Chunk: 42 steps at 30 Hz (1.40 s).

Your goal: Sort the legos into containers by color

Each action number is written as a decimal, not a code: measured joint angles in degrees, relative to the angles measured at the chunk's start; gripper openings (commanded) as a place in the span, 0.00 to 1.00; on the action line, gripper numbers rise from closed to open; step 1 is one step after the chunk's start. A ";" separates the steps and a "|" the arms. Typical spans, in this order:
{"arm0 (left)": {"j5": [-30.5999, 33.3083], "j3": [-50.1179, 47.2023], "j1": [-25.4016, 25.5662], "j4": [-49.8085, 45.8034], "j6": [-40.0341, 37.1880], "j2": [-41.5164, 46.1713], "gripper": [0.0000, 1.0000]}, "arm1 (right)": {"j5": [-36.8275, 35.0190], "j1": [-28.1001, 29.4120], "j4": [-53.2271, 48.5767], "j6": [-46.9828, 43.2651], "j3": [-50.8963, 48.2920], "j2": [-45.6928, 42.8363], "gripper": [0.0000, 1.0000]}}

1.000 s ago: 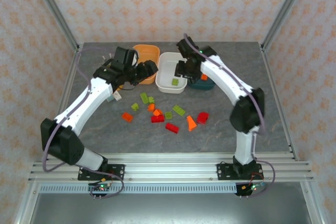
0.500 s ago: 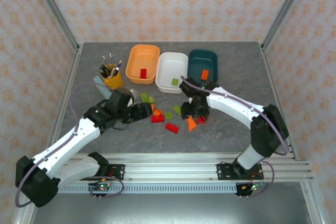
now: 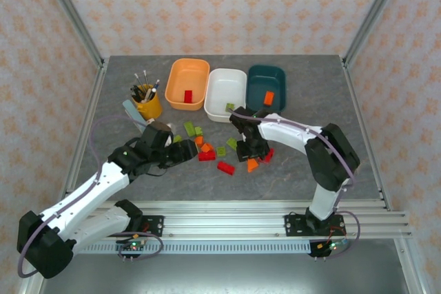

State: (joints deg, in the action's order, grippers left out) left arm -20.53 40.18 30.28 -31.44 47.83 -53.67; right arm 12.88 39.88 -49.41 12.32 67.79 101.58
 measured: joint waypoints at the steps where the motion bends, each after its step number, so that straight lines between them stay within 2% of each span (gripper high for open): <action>1: 0.00 -0.17 0.00 0.02 0.15 0.37 0.74 | -0.02 0.00 0.02 -0.22 0.22 0.26 0.47; 7: 0.02 -0.28 0.00 0.00 0.35 1.68 0.74 | 0.00 0.00 0.46 -0.15 0.48 1.53 0.33; 13: 0.04 -0.72 0.00 0.02 0.37 1.68 0.74 | -0.04 0.00 0.59 0.20 0.48 1.92 0.23; 19: 0.26 -0.92 0.00 0.26 0.37 1.66 0.74 | -1.42 0.00 -0.46 1.14 1.70 1.38 0.19; 23: 0.66 0.39 0.00 0.42 0.42 -0.11 0.74 | -3.34 -0.17 -3.63 1.81 7.23 -0.61 0.17; 27: 1.46 7.93 0.00 0.57 0.20 -6.27 0.75 | -4.76 -1.79 -6.34 2.01 16.65 -1.90 0.16; 32: 1.01 20.31 -0.98 2.80 -0.68 -16.55 0.76 | -6.08 -7.41 -8.94 1.99 28.61 0.02 0.16; 38: -0.48 35.10 -2.60 4.87 -3.52 -31.12 0.75 | -7.43 -15.41 -10.05 2.03 41.99 10.25 0.15; 42: -1.81 42.77 -3.32 5.57 -4.85 -39.69 0.75 | -7.76 -19.37 -9.92 2.23 47.32 18.99 0.15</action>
State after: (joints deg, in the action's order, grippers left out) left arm -22.35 82.96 26.96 -25.87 42.98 -93.36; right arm 5.13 20.51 -59.33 14.55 115.11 120.57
